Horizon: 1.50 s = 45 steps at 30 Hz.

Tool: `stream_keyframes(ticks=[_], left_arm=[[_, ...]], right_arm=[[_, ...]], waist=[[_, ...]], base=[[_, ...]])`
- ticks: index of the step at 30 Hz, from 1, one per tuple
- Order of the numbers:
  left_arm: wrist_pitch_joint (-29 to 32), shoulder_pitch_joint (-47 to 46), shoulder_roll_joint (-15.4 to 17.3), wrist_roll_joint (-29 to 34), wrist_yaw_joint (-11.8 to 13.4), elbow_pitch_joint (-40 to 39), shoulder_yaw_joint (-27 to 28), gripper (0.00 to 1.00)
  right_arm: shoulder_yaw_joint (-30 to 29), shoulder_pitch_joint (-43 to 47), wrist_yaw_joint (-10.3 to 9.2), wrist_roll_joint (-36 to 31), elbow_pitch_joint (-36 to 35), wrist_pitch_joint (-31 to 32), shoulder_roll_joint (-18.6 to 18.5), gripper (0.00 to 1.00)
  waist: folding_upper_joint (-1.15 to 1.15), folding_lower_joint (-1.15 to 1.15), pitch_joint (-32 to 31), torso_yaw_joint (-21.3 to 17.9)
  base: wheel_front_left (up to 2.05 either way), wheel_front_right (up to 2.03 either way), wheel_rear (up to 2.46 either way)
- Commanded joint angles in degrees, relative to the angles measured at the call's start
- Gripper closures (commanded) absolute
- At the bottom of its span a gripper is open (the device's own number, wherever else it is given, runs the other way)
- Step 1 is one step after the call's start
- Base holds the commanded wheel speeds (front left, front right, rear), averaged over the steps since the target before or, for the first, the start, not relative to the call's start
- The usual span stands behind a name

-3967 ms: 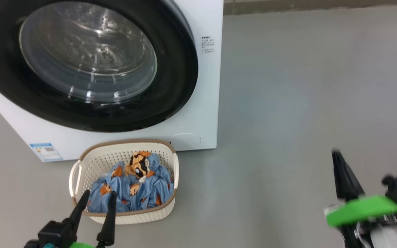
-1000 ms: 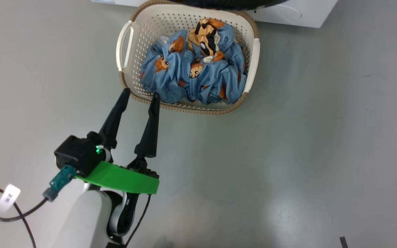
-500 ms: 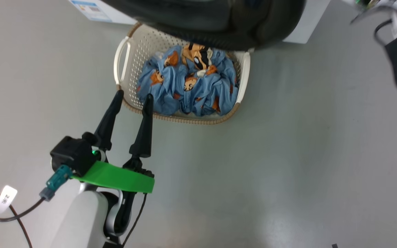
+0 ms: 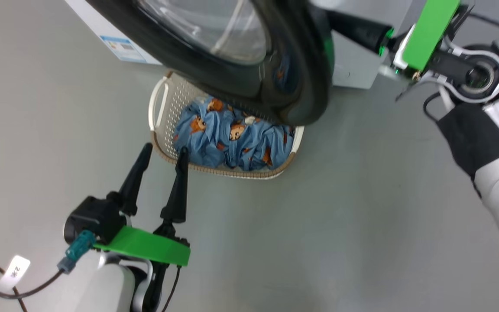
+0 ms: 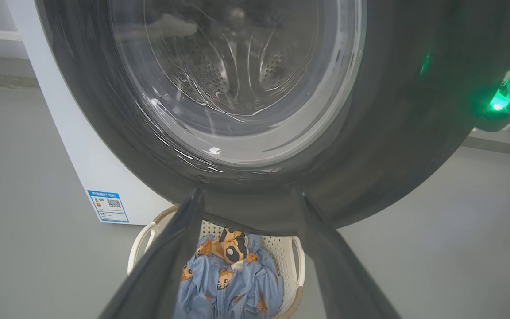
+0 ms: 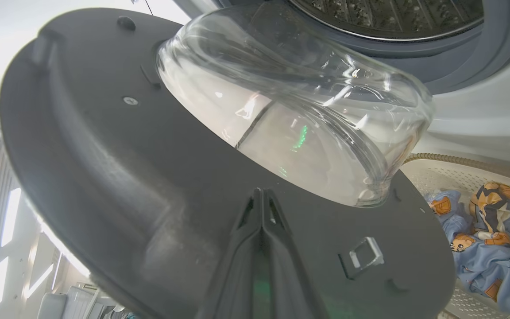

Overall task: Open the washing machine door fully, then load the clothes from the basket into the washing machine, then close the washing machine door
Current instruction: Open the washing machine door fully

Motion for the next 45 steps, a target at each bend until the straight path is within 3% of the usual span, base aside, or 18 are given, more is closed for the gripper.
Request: stream_keyframes(ticks=[1, 23, 35, 36, 37, 38, 39, 45], left_arm=[[-0.4, 1.3, 1.5, 0.5, -0.1, -0.9, 2.2, 0.0], [-0.4, 5.2, 1.5, 2.6, -0.1, -0.3, 2.3, 0.0], [-0.4, 5.0, 1.5, 2.5, -0.1, 0.3, 2.7, 0.0], [-0.4, 4.9, 1.5, 2.4, -0.1, 0.5, 2.6, 0.0], [-0.4, 4.8, 1.5, 2.2, -0.1, 0.7, 2.4, 0.0], [-0.4, 4.7, 1.6, 1.9, -0.1, 0.9, 2.3, 0.0], [-0.4, 4.6, 1.9, 1.8, -0.1, 1.4, 2.1, 0.0], [-0.4, 4.4, 3.3, 0.8, -0.1, 3.2, 2.1, 0.0]], right_arm=[[0.8, 2.0, 0.11, 0.9, -2.6, 0.7, 2.0, 1.0], [6.2, 12.0, 0.11, 1.4, -9.3, 2.4, 6.8, 1.0], [7.8, 13.8, 0.11, 0.4, -9.1, 1.6, 8.5, 1.0], [7.6, 13.9, 0.11, 0.1, -9.0, 1.1, 8.3, 0.84], [7.5, 14.1, 0.11, -0.2, -8.9, 0.5, 8.1, 0.54], [7.4, 14.4, 0.11, -0.4, -8.9, 0.0, 7.9, 0.15], [7.3, 14.8, 0.11, -0.6, -8.7, -0.6, 7.6, 0.0], [7.3, 18.6, 0.11, -1.6, -6.2, -4.3, 5.6, 0.0]], waist=[[0.0, 0.0, -1.8, 0.0], [0.0, 0.0, -7.8, 2.4], [0.0, 0.0, -8.9, 2.9], [0.0, 0.0, -9.1, 2.9], [0.0, 0.0, -9.3, 2.8], [0.0, 0.0, -9.5, 2.6], [0.0, 0.0, -9.8, 2.4], [0.0, 0.0, -11.8, 0.9]], base=[[0.0, 0.0, 0.0], [0.0, 0.0, 0.0], [0.0, 0.0, 0.0], [0.0, 0.0, 0.0], [0.0, 0.0, 0.0], [0.0, 0.0, 0.0], [0.0, 0.0, 0.0], [0.0, 0.0, 0.0]])
